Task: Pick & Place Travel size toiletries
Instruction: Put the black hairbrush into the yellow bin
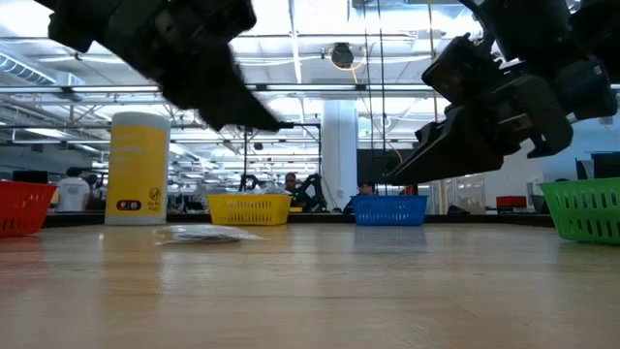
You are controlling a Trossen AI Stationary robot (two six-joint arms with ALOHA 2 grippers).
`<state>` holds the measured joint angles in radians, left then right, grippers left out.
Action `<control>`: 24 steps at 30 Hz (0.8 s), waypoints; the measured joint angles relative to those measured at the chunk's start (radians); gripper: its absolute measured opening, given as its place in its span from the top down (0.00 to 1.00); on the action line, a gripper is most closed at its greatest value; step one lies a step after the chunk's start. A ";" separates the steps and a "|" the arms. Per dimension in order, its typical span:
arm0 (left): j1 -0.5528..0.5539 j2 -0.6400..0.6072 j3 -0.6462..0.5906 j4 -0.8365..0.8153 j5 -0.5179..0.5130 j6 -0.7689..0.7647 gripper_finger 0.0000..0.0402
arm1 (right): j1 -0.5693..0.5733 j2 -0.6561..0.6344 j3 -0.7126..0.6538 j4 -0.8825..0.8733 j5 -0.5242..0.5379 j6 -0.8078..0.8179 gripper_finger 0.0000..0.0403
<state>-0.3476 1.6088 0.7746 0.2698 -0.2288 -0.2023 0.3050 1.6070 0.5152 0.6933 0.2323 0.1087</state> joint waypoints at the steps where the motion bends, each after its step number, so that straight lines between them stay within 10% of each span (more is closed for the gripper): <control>1: 0.002 -0.005 0.000 -0.047 -0.003 -0.002 0.99 | 0.000 0.000 0.000 0.003 0.001 0.002 0.73; 15: -0.021 0.015 0.001 -0.410 -0.167 -0.086 0.38 | -0.005 0.000 0.001 0.006 0.001 -0.005 0.53; 24: 0.026 0.064 -0.019 -0.436 -0.134 -0.187 0.44 | -0.005 0.000 0.001 0.006 0.001 -0.009 0.55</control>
<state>-0.3212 1.6730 0.7555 -0.1663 -0.3624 -0.3889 0.3004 1.6066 0.5159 0.6991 0.2333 0.0996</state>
